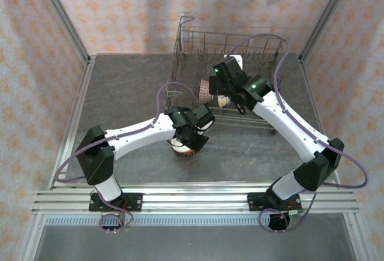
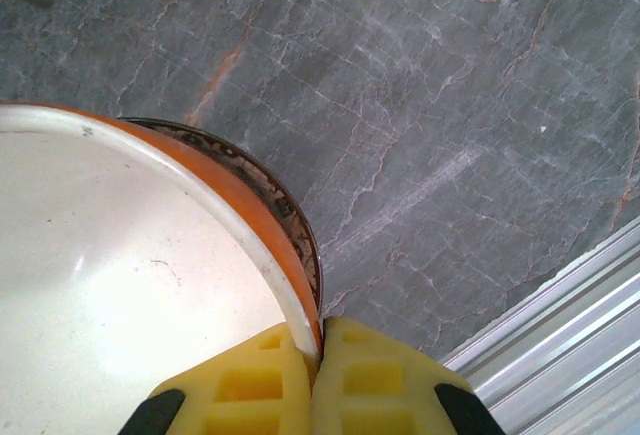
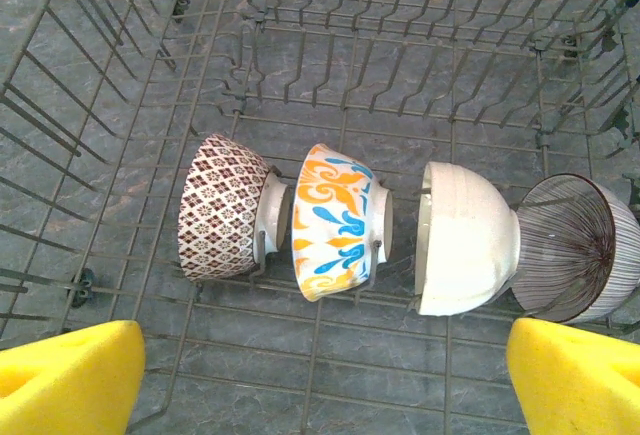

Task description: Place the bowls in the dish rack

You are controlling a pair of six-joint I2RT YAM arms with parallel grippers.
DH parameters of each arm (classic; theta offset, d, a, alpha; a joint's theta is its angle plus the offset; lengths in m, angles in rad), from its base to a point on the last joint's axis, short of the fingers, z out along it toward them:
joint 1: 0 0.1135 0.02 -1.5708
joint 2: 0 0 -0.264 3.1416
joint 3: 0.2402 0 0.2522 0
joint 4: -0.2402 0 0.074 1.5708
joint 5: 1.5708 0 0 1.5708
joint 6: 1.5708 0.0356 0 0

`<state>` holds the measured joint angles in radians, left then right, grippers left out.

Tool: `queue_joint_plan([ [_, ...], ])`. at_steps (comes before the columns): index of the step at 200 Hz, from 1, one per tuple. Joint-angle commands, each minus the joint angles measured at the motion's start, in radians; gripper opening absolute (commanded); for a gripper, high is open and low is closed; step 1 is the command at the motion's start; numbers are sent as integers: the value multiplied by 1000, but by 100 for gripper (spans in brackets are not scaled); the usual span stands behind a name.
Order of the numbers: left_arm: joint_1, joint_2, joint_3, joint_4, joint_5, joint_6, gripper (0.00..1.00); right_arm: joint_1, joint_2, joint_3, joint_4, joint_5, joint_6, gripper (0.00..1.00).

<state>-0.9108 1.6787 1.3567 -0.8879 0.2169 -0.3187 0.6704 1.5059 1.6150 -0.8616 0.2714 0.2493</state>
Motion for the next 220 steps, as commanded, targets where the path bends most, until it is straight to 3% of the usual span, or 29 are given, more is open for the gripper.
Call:
queue_joint_plan([
  [1,-6,-39,27,-61,-54,25,0,-12,-29,-12,22,8,16,93],
  [75,23,-149,59,-43,61,37,0,-89,-19,5,39,-176,54,94],
  [127,70,-257,144,-140,75,64,0,-129,-15,20,49,-251,65,94],
  [195,132,-223,427,-214,139,145,0,-221,17,88,53,-463,107,95],
  [220,179,-166,543,-197,221,187,0,-266,7,91,82,-551,136,96],
])
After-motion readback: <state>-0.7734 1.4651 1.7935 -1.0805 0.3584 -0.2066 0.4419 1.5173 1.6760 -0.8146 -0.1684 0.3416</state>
